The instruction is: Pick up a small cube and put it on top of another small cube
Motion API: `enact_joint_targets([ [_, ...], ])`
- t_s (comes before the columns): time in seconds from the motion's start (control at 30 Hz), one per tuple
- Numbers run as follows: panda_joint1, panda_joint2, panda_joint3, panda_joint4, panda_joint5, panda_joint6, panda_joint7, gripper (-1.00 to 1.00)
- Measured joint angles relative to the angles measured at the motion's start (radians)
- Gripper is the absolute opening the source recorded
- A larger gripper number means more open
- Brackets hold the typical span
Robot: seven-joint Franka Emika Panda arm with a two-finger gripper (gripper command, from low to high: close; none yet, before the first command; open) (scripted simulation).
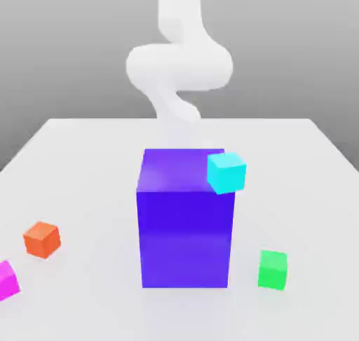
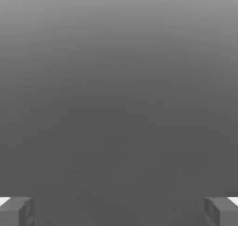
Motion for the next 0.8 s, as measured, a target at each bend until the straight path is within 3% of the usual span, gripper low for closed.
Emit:
enact_joint_targets([
  [0.43,-0.105,0.49,-0.143,-0.003,0.289,0.086,0.429,0.0],
  [0.8,-0.218,0.849,-0.231,-0.019,0.348,0.204,0.913,0.0],
])
